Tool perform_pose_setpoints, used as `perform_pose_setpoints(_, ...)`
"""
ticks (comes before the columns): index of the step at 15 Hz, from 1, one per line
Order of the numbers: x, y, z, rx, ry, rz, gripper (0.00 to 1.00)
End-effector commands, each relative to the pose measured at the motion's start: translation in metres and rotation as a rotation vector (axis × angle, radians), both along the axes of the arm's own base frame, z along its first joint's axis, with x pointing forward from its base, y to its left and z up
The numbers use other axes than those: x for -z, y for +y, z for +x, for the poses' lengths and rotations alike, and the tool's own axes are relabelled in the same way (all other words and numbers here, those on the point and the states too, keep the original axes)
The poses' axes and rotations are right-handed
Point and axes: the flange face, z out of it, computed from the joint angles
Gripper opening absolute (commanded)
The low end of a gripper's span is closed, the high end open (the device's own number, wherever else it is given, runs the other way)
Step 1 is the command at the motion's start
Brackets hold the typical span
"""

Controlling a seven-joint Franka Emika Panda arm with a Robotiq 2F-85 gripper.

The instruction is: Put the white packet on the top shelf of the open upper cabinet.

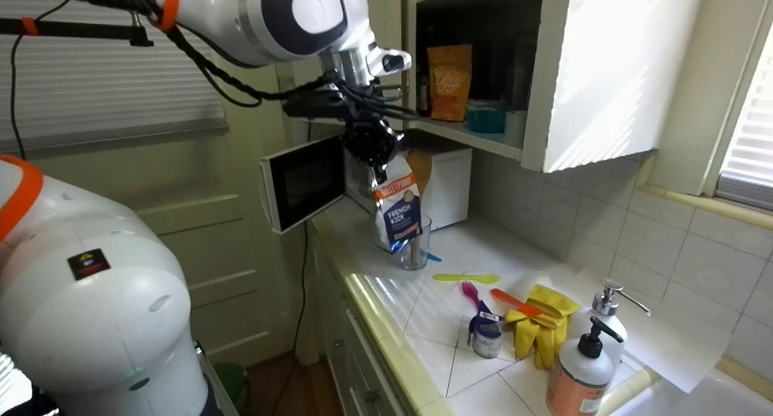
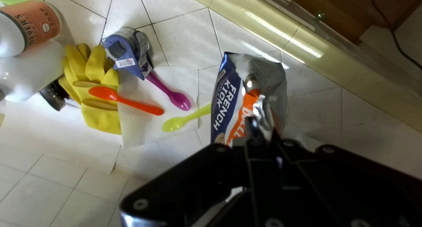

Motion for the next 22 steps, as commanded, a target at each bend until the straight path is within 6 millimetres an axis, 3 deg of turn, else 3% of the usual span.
perform_pose_setpoints(1,-0.072,0.012,-0.051,0.019,-0.102,0.033,0.01)
perform_pose_setpoints(5,-0.170,0.019,-0.081,0.083,-0.271,0.017,0.01)
perform_pose_setpoints(9,-0.270,0.008,-0.085,0.167,-0.511,0.022,0.01)
perform_pose_setpoints(13,-0.342,-0.015,-0.081,0.219,-0.677,0.018,0.01)
perform_pose_setpoints(14,-0.312,-0.005,-0.097,0.195,-0.619,0.025,0.01)
perform_pose_setpoints(15,-0.321,-0.008,-0.095,0.200,-0.634,0.025,0.04)
perform_pose_setpoints(22,-0.312,-0.006,-0.090,0.195,-0.613,0.022,0.01)
